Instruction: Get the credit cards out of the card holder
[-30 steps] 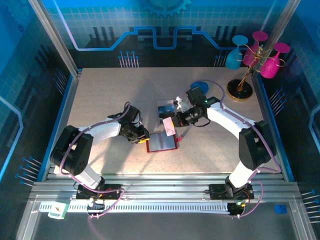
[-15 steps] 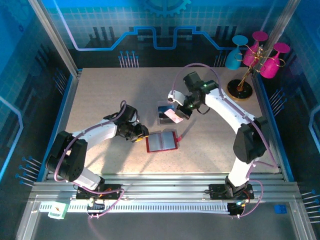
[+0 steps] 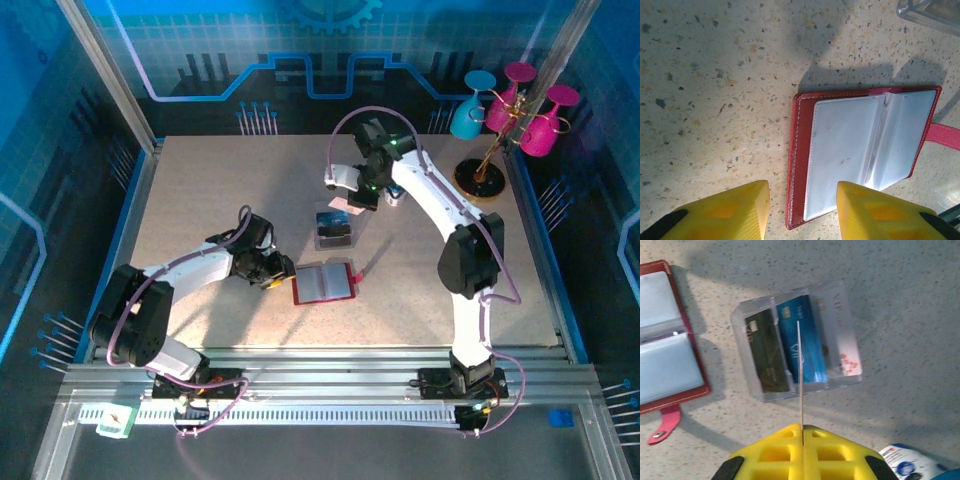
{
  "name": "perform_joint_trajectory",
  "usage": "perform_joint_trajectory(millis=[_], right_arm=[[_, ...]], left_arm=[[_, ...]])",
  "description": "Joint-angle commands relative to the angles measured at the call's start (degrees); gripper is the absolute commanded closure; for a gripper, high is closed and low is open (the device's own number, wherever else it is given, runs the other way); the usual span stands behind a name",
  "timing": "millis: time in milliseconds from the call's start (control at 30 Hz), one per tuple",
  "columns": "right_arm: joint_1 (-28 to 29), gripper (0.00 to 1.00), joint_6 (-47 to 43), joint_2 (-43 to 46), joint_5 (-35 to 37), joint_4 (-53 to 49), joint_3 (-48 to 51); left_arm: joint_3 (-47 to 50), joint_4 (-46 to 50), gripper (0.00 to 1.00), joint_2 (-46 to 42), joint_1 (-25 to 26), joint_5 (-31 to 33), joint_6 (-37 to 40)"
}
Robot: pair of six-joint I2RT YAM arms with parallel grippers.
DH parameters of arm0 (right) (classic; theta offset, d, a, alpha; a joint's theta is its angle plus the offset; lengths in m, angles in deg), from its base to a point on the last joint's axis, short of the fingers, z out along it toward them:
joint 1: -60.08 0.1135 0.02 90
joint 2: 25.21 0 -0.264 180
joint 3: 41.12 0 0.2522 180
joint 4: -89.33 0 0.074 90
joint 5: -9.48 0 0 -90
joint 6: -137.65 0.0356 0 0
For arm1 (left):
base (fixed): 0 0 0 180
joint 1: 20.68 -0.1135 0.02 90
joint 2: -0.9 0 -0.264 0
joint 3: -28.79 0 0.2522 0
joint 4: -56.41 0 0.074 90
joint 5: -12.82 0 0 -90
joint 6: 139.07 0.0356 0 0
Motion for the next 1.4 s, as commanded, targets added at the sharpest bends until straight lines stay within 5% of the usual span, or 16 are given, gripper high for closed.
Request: perform_joint_trajectory(millis=[0, 333, 1367], right_arm=[[-0.1, 1.0, -4.1, -4.6, 0.8, -5.0, -6.7], [0.5, 1.0, -5.6, -16.1, 0.0, -9.3, -22.3], [1.3, 1.0, -2.8, -21.2, 3.9, -15.0, -23.0]], left_arm=[[1.2, 0.9, 0.59, -2.0, -0.7, 1.4, -1.5], [2.2, 0.7, 0.59, -2.0, -1.4, 1.3, -2.1], [2.8, 1.4, 0.58, -1.0, -3.6, 0.0, -0.5]])
